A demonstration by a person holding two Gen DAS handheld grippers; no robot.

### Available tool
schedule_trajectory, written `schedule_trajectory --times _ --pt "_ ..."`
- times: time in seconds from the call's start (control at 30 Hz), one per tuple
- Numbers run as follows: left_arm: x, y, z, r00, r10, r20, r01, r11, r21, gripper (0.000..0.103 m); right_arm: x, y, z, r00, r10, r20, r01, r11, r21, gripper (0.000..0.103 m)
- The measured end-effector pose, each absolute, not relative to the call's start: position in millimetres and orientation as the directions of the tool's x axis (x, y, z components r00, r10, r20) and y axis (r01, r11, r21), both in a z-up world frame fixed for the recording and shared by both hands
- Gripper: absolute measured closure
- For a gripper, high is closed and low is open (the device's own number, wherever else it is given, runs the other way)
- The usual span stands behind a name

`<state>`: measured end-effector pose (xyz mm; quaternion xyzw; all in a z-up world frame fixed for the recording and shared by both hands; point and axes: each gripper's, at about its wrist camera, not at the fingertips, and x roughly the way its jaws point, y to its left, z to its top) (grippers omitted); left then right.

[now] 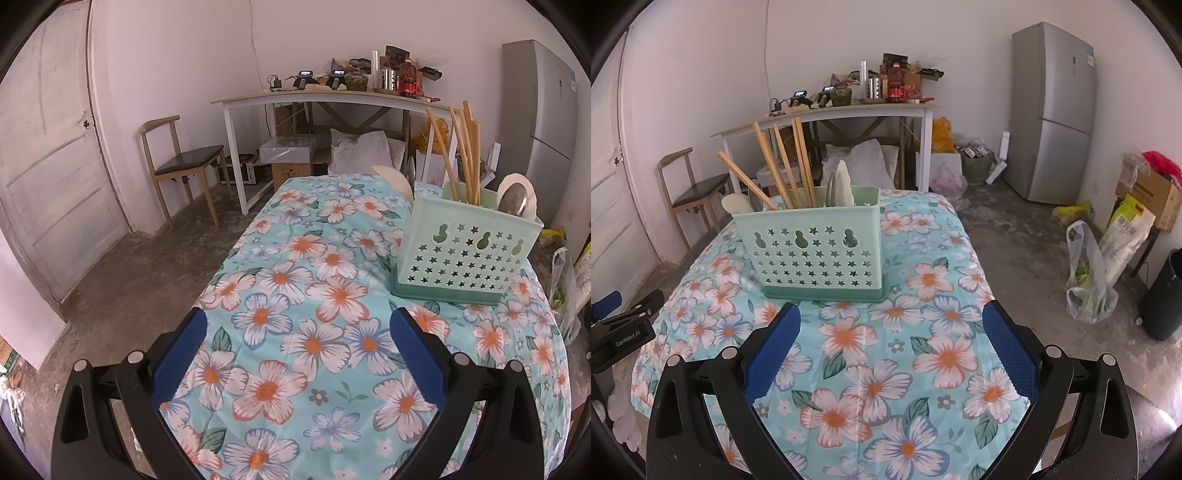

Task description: Organize utensils

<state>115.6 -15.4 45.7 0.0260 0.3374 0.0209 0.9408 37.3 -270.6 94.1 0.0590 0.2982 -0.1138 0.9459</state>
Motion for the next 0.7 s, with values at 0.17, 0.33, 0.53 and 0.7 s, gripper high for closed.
schedule_trajectory --times 0.17,0.33,0.53,0.7 --pt "114.1 -15.9 47.0 0.776 0.047 -0.629 -0.012 0.998 0.060 0.006 36.9 -269.2 94.2 0.798 -0.176 -0.577 0.246 0.968 0.044 0.008" --pt "112.8 -18.2 47.1 0.774 0.032 -0.632 0.004 0.998 0.057 0.006 36.5 -268.8 94.3 0.797 -0.174 -0.578 0.245 0.968 0.046 0.008" --pt "111.4 -21.9 47.3 0.774 0.016 -0.632 0.024 0.998 0.055 0.006 36.4 -268.6 94.5 0.799 -0.174 -0.576 0.246 0.968 0.047 0.008" --pt "111.2 -22.2 48.0 0.776 0.014 -0.630 0.028 0.998 0.056 0.006 36.3 -268.5 94.5 0.798 -0.175 -0.576 0.245 0.968 0.046 0.008"
